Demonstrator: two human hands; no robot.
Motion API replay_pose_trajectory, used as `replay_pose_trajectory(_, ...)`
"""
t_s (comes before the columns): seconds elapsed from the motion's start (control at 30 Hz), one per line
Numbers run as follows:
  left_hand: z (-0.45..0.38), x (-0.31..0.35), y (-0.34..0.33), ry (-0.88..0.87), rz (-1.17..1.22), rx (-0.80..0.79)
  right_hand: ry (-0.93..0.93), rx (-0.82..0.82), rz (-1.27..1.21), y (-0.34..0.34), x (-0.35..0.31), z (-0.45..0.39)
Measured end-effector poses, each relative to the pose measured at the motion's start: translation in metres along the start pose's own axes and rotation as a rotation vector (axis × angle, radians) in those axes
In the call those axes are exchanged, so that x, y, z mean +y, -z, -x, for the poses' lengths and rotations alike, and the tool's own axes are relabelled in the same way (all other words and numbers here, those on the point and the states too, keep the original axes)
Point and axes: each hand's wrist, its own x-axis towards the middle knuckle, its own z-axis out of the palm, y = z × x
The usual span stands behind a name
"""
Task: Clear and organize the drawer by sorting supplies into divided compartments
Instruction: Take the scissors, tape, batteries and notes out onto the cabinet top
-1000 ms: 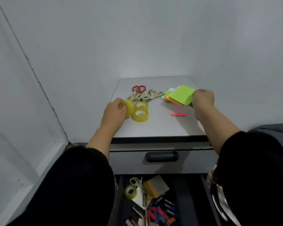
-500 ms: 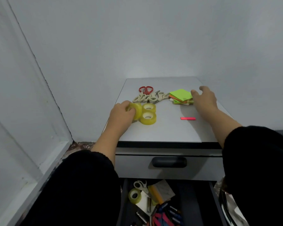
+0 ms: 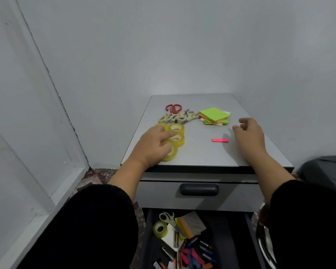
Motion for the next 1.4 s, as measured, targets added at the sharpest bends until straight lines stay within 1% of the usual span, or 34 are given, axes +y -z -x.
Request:
replay_pose_trajectory(0.03, 0.001, 0.000, 0.001, -0.029, -0.047, -0.019, 0.007, -0.006, 0.016, -0.001, 0.000, 0.000)
replay_pose_trajectory(0.13, 0.002, 0.004, 0.002, -0.034, -0.068, -0.025, 0.021, -0.022, 0.044, -0.001, 0.000, 0.002)
replay_pose_trajectory(0.4, -0.001, 0.003, -0.001, -0.076, -0.149, -0.001, 0.049, -0.029, 0.074, 0.000, 0.000, 0.004)
replay_pose_trajectory(0.47, -0.002, 0.001, -0.002, -0.076, -0.143, 0.062, 0.060, -0.037, 0.089, 0.000, -0.001, 0.005)
replay_pose_trajectory(0.53, -0.003, -0.001, -0.003, -0.053, -0.146, 0.211, 0.081, -0.037, 0.108, -0.001, -0.001, 0.007)
replay_pose_trajectory(0.6, -0.006, -0.005, -0.003, 0.018, -0.233, 0.322, 0.106, -0.040, 0.132, -0.001, -0.002, 0.010)
replay_pose_trajectory(0.63, -0.008, -0.006, -0.002, 0.069, -0.297, 0.321, 0.118, -0.045, 0.143, -0.001, -0.003, 0.010)
replay_pose_trajectory(0.7, -0.011, -0.009, -0.004, 0.168, -0.386, 0.239, 0.139, -0.053, 0.167, -0.001, -0.004, 0.012)
replay_pose_trajectory(0.73, -0.013, -0.009, -0.005, 0.197, -0.397, 0.201, 0.147, -0.054, 0.182, -0.001, -0.004, 0.012)
replay_pose_trajectory(0.8, -0.014, -0.011, -0.007, 0.213, -0.389, 0.181, 0.159, -0.053, 0.206, -0.002, -0.004, 0.012)
replay_pose_trajectory(0.93, -0.014, -0.014, -0.006, 0.238, -0.354, 0.219, 0.167, -0.057, 0.220, -0.003, -0.004, 0.011)
replay_pose_trajectory(1.1, -0.015, -0.013, -0.007, 0.228, -0.308, 0.201, 0.170, -0.052, 0.224, -0.002, -0.005, 0.012)
replay_pose_trajectory(1.27, -0.010, -0.009, -0.008, 0.229, -0.317, 0.295, 0.188, -0.047, 0.216, -0.002, -0.004, 0.014)
replay_pose_trajectory(1.4, -0.006, -0.007, -0.006, 0.233, -0.278, 0.323, 0.227, -0.030, 0.209, 0.001, -0.006, 0.021)
